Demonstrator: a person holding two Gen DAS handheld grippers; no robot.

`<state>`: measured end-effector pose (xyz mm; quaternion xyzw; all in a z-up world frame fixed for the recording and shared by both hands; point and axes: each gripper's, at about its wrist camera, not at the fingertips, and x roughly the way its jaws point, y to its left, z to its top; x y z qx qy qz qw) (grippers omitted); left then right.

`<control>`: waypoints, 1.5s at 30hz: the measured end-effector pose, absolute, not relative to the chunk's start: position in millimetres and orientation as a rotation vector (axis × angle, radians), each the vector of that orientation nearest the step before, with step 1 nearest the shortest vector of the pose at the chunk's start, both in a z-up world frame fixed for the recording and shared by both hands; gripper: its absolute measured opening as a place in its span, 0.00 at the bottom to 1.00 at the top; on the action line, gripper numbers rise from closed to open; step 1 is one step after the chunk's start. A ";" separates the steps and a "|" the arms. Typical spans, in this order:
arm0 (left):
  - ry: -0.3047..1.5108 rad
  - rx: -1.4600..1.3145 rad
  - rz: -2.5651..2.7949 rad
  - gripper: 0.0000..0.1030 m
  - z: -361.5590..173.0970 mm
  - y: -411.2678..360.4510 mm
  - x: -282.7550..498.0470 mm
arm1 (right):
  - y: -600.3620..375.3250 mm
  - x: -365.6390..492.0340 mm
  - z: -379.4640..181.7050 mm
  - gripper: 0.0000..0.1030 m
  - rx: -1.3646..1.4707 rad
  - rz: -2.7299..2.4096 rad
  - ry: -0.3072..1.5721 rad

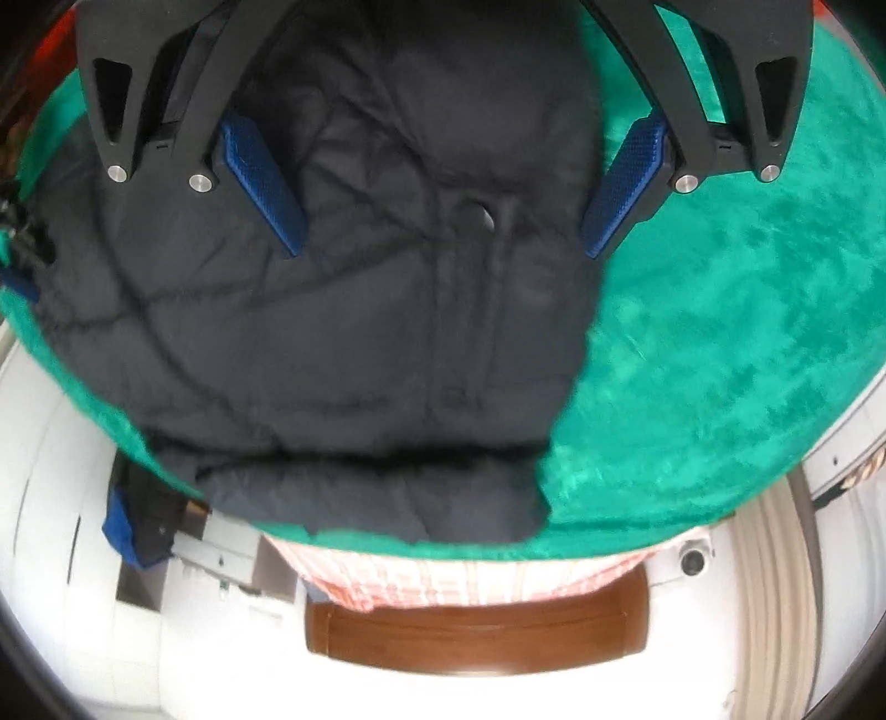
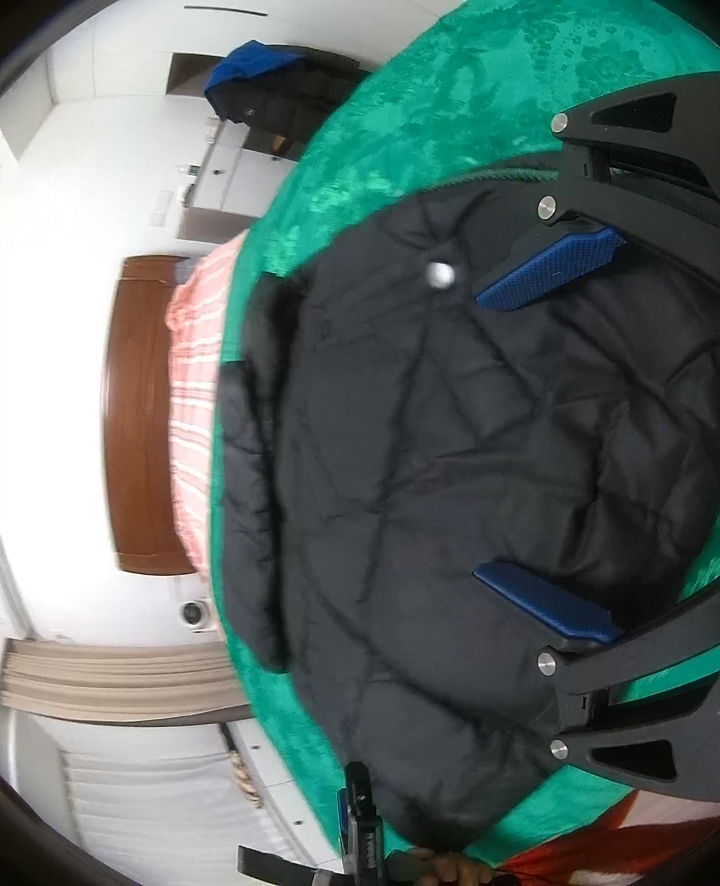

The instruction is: Fold large clothes

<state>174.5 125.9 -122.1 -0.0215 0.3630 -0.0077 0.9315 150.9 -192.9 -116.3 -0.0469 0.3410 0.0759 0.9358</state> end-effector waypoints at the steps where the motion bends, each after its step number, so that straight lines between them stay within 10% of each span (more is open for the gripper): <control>1: 0.739 -0.037 -0.007 0.98 -129.9 124.5 173.5 | -195.4 153.0 -121.1 0.91 -0.086 0.158 0.715; 45: 0.681 -0.012 0.011 1.00 -145.1 118.5 163.7 | -195.1 162.7 -136.9 1.00 -0.052 0.153 0.744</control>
